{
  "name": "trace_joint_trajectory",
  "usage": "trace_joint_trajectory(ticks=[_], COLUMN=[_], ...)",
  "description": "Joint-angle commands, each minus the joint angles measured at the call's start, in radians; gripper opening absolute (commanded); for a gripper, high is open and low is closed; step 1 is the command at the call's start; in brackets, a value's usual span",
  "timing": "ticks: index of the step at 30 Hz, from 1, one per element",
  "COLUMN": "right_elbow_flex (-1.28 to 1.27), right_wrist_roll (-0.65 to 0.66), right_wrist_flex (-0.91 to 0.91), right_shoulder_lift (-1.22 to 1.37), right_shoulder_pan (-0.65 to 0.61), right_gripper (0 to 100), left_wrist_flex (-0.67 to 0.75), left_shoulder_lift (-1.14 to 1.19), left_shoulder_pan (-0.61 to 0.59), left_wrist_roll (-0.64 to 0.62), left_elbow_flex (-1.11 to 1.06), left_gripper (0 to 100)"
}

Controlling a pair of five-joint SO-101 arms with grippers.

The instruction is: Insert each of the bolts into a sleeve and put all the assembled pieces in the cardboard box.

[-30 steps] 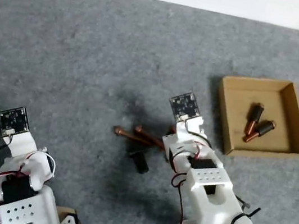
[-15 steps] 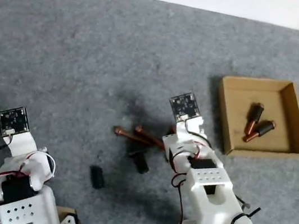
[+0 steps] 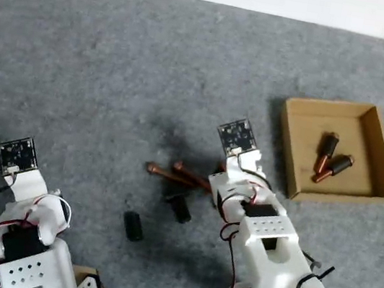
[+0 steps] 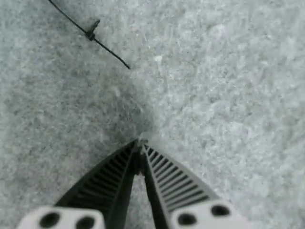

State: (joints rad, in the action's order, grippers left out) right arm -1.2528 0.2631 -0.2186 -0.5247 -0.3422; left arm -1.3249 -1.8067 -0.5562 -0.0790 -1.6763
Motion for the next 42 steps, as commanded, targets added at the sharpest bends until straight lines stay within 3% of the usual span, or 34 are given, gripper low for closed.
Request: trace_joint_trajectory(ticks=[1,9,13,17,20,26,32,36,42], right_elbow_flex=[0.004,0.004,0.002,0.002,0.002,0.002,0.007,0.022,0.136], right_wrist_roll=[0.011,0.011,0.011,0.011,0.012,0.012,0.005,0.005,-0.049], right_wrist_flex=[0.025,0.024,0.022,0.022,0.022,0.022,-0.035,-0.226,-0.421], right_shoulder_lift=[-0.021,-0.021,-0.022,-0.022,-0.022,-0.022,-0.031,-0.033,-0.033], right_shoulder_pan=[0.010,0.010,0.012,0.012,0.022,0.048,0.019,-0.071,-0.208], right_gripper=[15.6,15.6,15.6,15.6,15.6,15.6,15.6,15.6,15.6], left_wrist_flex=[-0.005,-0.005,-0.003,0.005,0.071,0.068,0.112,0.273,0.419], left_shoulder_lift=[-0.007,-0.007,-0.008,-0.008,-0.008,0.002,0.081,0.257,0.479], left_shoulder_pan=[-0.010,-0.002,0.056,-0.090,-0.124,-0.120,-0.070,0.041,0.084], left_wrist_roll=[0.006,0.006,0.018,0.247,0.397,0.339,0.315,0.173,-0.064], left_elbow_flex=[-0.019,-0.019,-0.015,0.130,0.297,0.572,0.536,0.453,0.406], left_gripper=[1,1,1,1,1,1,1,1,1])
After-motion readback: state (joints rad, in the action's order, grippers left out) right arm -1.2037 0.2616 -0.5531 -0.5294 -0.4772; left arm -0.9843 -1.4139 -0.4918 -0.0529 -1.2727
